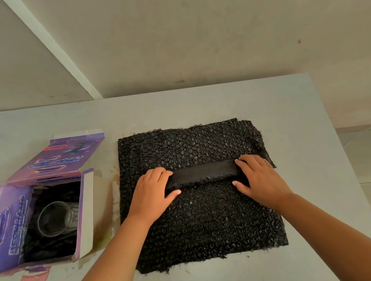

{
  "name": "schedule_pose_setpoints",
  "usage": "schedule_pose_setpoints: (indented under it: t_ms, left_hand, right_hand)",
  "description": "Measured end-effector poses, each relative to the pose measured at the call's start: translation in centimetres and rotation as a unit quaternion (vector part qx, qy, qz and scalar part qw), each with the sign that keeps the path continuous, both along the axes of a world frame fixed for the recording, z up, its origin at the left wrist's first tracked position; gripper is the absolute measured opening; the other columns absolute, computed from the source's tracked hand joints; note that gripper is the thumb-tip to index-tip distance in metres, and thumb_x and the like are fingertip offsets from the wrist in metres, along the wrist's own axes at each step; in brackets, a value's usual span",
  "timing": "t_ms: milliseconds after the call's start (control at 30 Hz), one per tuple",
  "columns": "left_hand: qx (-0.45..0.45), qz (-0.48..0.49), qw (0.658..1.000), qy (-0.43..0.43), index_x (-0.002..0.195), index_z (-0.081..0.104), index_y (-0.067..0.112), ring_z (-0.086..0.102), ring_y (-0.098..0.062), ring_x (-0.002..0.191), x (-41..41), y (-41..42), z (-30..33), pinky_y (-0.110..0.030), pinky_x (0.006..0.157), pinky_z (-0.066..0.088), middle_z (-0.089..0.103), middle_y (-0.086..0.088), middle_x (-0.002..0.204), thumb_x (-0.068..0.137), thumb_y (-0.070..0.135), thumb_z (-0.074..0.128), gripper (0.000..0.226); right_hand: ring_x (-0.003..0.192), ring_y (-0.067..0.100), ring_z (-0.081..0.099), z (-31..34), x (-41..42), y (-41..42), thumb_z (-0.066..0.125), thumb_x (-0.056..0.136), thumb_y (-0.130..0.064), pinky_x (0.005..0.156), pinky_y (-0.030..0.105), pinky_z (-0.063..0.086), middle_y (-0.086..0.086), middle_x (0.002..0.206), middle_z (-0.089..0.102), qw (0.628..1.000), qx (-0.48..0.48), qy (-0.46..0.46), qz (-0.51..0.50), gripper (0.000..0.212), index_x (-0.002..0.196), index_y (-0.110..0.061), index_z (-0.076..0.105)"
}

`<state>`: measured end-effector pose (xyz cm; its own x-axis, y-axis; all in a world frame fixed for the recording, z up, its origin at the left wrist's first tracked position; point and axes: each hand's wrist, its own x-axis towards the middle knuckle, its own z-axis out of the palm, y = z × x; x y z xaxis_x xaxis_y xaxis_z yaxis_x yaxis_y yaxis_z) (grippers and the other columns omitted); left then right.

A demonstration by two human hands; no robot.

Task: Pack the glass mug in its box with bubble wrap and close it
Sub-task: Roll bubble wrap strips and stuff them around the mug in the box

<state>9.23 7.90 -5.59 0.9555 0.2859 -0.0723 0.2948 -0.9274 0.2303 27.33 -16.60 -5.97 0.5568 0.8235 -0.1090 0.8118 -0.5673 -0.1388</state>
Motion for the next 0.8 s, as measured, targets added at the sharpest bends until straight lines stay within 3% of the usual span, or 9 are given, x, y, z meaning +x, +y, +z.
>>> schedule_pose_setpoints:
  t_ms: [167, 333, 433, 500, 633, 700, 800]
  left_hand:
    - [-0.033, 0.003, 0.999, -0.008, 0.111, 0.064, 0.018, 0.058, -0.015, 0.094, 1.4, 1.3, 1.0, -0.031, 0.078, 0.049, 0.064, 0.005, 0.103, 0.091, 0.044, 0.051, 0.035]
    - [-0.018, 0.031, 0.998, 0.055, 0.129, 0.046, 0.022, 0.062, -0.018, 0.077, 3.8, 2.6, 2.5, -0.029, 0.062, 0.043, 0.067, 0.002, 0.092, 0.094, 0.047, 0.045, 0.043]
    - [0.019, 0.033, 0.998, 0.048, 0.126, 0.047, 0.018, 0.061, -0.021, 0.09, 5.0, 3.4, 2.5, -0.032, 0.076, 0.045, 0.064, -0.001, 0.104, 0.091, 0.045, 0.054, 0.045]
    - [0.047, 0.02, 0.999, 0.015, 0.114, 0.054, 0.016, 0.056, -0.024, 0.097, 5.5, 3.8, 2.2, -0.036, 0.083, 0.045, 0.06, -0.003, 0.107, 0.085, 0.038, 0.065, 0.038]
    - [0.058, -0.049, 0.997, -0.03, 0.095, 0.064, 0.012, 0.058, -0.025, 0.086, 6.0, 3.4, 1.3, -0.036, 0.07, 0.049, 0.062, -0.004, 0.094, 0.085, 0.014, 0.066, 0.01]
    - [0.04, -0.036, 0.998, -0.033, 0.097, 0.067, 0.011, 0.06, -0.024, 0.088, 5.8, 3.2, 1.4, -0.036, 0.072, 0.05, 0.064, -0.004, 0.096, 0.091, 0.026, 0.057, 0.019]
    - [0.022, -0.027, 0.999, 0.01, 0.115, 0.063, 0.012, 0.058, -0.021, 0.104, 5.5, 3.2, 1.7, -0.037, 0.085, 0.049, 0.062, -0.002, 0.113, 0.086, 0.056, 0.052, 0.054]
  right_hand:
    - [0.104, 0.025, 0.057, 1.7, 1.3, 1.6, 0.054, 0.091, -0.026, 0.097, 0.037, 0.04, 0.003, 0.109, 0.064, 0.997, 0.045, 0.044, -0.04, 0.031, 0.12, -0.015, 0.054]
    - [0.078, 0.025, 0.058, 2.5, 3.7, 3.4, 0.047, 0.095, -0.035, 0.069, 0.034, 0.045, 0.003, 0.095, 0.066, 0.992, 0.021, 0.075, -0.097, 0.025, 0.114, -0.019, 0.045]
    - [0.076, 0.027, 0.056, 2.4, 4.6, 4.4, 0.052, 0.093, -0.033, 0.067, 0.034, 0.042, 0.005, 0.1, 0.059, 0.986, 0.029, 0.107, -0.127, 0.023, 0.106, -0.016, 0.042]
    - [0.085, 0.028, 0.054, 2.2, 4.9, 4.9, 0.058, 0.09, -0.032, 0.077, 0.036, 0.04, 0.006, 0.103, 0.055, 0.992, 0.022, 0.046, -0.113, 0.024, 0.102, -0.015, 0.045]
    - [0.097, 0.031, 0.047, 1.4, 4.8, 5.2, 0.075, 0.073, -0.017, 0.086, 0.045, 0.037, 0.009, 0.104, 0.055, 0.993, 0.016, -0.108, -0.045, 0.029, 0.097, -0.011, 0.062]
    - [0.096, 0.03, 0.05, 1.1, 4.5, 5.2, 0.076, 0.07, -0.011, 0.086, 0.044, 0.039, 0.008, 0.103, 0.058, 0.992, 0.001, -0.123, -0.001, 0.029, 0.097, -0.009, 0.065]
    - [0.102, 0.028, 0.055, 1.2, 4.5, 5.1, 0.061, 0.085, -0.034, 0.092, 0.043, 0.041, 0.007, 0.109, 0.06, 0.997, -0.017, -0.071, 0.02, 0.037, 0.112, -0.008, 0.063]
